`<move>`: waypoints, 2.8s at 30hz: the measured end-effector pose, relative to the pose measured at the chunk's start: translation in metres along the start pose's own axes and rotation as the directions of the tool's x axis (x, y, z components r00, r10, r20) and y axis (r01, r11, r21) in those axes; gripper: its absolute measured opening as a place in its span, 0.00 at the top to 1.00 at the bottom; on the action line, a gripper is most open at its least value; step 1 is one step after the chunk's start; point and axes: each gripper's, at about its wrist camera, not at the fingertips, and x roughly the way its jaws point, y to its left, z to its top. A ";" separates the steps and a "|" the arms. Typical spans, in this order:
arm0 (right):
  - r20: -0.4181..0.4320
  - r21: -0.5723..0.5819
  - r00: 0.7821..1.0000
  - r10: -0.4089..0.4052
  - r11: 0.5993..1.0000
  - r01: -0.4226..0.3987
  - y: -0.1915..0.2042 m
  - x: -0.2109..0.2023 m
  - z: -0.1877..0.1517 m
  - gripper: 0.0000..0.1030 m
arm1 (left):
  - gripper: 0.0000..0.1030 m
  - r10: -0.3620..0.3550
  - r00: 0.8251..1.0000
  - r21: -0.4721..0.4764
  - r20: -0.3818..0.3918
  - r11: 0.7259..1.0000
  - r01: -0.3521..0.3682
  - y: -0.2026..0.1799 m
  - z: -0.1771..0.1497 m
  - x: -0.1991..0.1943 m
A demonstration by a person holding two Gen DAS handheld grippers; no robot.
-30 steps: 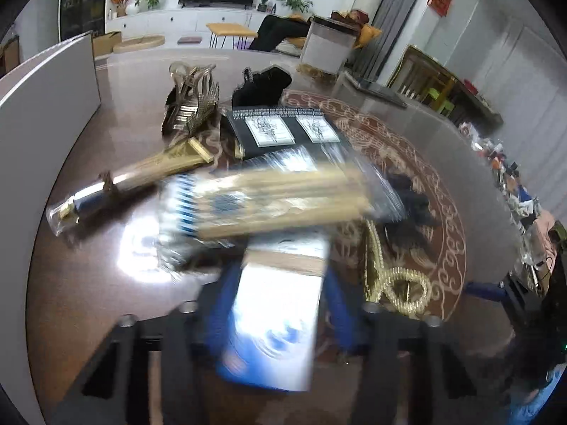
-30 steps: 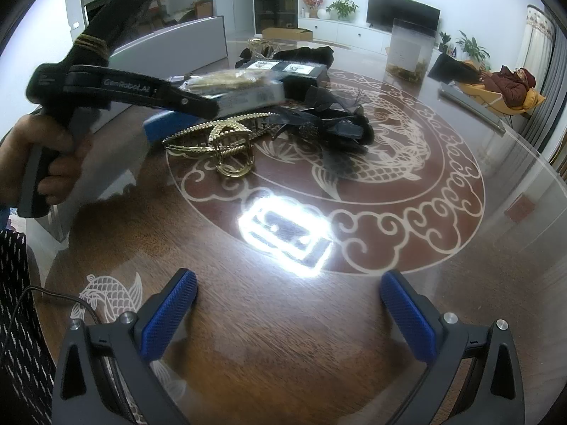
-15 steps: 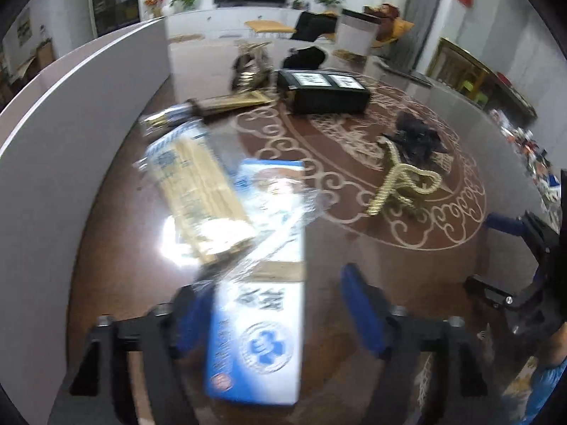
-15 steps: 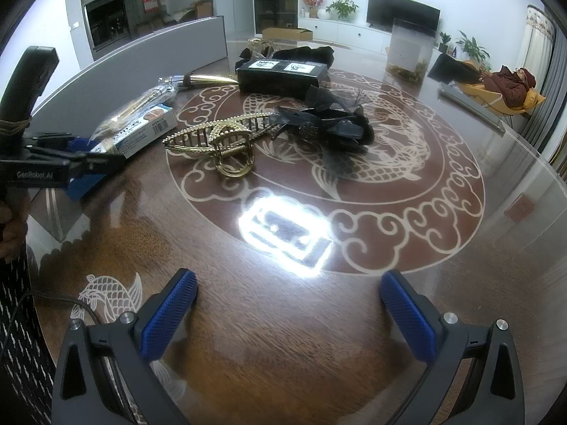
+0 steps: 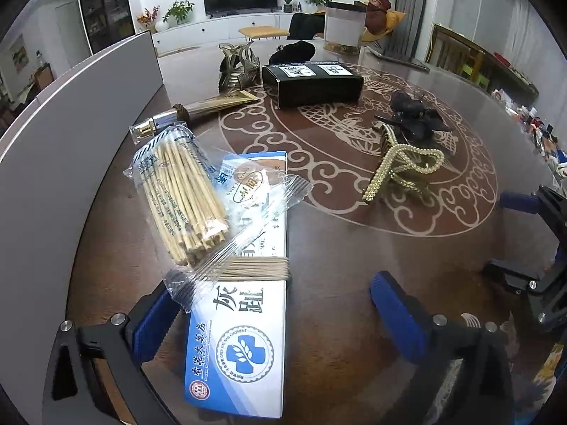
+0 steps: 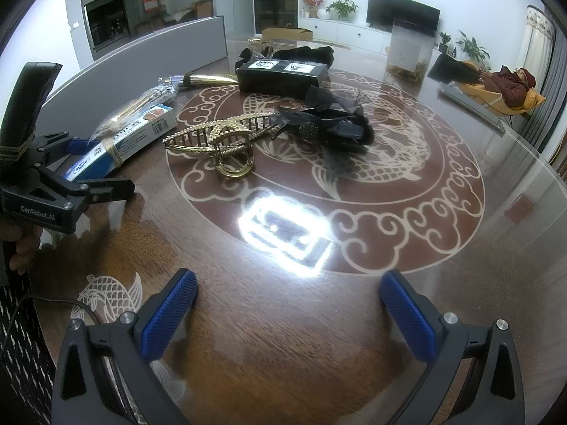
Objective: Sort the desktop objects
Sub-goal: 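Grasp the blue-and-white nail cream box with the left tool, then move right tool to the gold beaded hair clip while left tool holds the box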
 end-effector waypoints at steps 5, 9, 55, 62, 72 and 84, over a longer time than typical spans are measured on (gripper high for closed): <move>0.000 0.000 1.000 0.000 1.000 0.000 0.000 0.000 0.000 0.00 | 0.00 0.000 1.000 0.000 -0.001 1.000 0.000 0.000 0.000 0.000; 0.000 0.000 1.000 0.000 1.000 0.000 0.000 0.000 0.000 0.00 | 0.00 -0.001 1.000 0.001 0.005 1.000 0.001 0.000 0.002 0.001; 0.044 0.140 0.998 0.037 0.989 -0.043 -0.028 -0.027 -0.022 0.00 | 0.00 -0.016 1.000 0.045 0.009 0.999 0.015 -0.018 -0.003 -0.005; 0.013 0.124 0.999 -0.036 0.992 0.034 -0.018 -0.022 -0.017 0.00 | 0.00 -0.016 1.000 0.033 0.006 0.999 0.016 -0.016 -0.005 -0.004; -0.004 0.088 0.998 -0.059 0.994 0.059 -0.011 -0.013 -0.013 0.00 | 0.00 -0.017 1.000 0.033 0.006 0.999 0.017 -0.016 -0.006 -0.004; -0.069 0.211 0.997 -0.033 0.976 0.047 -0.012 -0.021 -0.014 0.00 | 0.00 -0.013 1.000 0.023 -0.010 1.000 0.013 -0.015 -0.006 -0.005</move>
